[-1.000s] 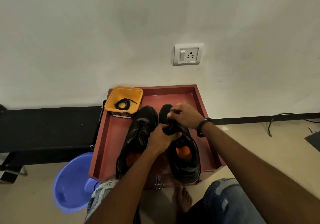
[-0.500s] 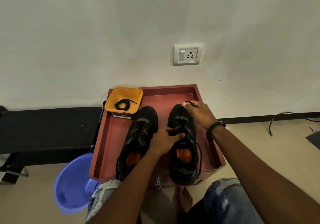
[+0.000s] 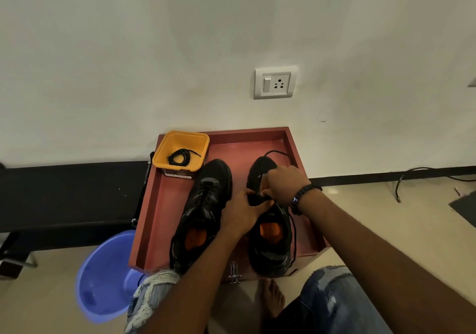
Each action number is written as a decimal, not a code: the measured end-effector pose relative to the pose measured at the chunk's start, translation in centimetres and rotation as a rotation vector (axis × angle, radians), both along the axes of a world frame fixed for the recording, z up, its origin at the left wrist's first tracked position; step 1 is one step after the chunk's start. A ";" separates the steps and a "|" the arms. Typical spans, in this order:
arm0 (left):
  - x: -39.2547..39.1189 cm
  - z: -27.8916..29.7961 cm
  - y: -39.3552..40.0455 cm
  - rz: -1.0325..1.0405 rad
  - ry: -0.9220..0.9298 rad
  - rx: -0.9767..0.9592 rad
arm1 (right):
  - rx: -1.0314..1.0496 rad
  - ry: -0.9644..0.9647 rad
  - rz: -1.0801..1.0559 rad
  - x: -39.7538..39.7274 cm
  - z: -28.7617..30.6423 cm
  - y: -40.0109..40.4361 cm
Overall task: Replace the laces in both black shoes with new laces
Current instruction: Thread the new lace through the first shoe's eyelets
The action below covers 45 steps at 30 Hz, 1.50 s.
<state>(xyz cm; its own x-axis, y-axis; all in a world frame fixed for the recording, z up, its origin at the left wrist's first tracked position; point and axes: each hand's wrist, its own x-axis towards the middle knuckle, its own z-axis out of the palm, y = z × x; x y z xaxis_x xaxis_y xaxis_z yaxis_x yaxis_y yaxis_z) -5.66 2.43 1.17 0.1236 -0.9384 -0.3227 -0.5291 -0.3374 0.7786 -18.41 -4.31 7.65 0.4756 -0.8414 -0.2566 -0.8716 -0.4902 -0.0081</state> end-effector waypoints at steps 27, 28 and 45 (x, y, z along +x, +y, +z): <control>-0.6 -0.3 -0.2 0.069 -0.005 -0.053 | -0.158 0.173 0.289 0.0 0.5 -1.2; -0.6 -0.3 -0.2 0.067 -0.005 -0.053 | -0.186 0.195 0.296 0.2 0.4 -1.1; 0.5 -0.2 -0.3 0.015 0.065 -0.001 | -0.077 -0.435 0.063 -2.8 0.3 -0.6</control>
<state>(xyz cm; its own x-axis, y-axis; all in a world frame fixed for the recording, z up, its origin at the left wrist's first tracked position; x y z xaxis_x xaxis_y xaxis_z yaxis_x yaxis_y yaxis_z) -5.20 2.15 0.99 0.1163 -0.9368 -0.3300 -0.4720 -0.3445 0.8115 -21.19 -4.95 7.94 0.5762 -0.8163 0.0414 -0.7636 -0.5557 -0.3288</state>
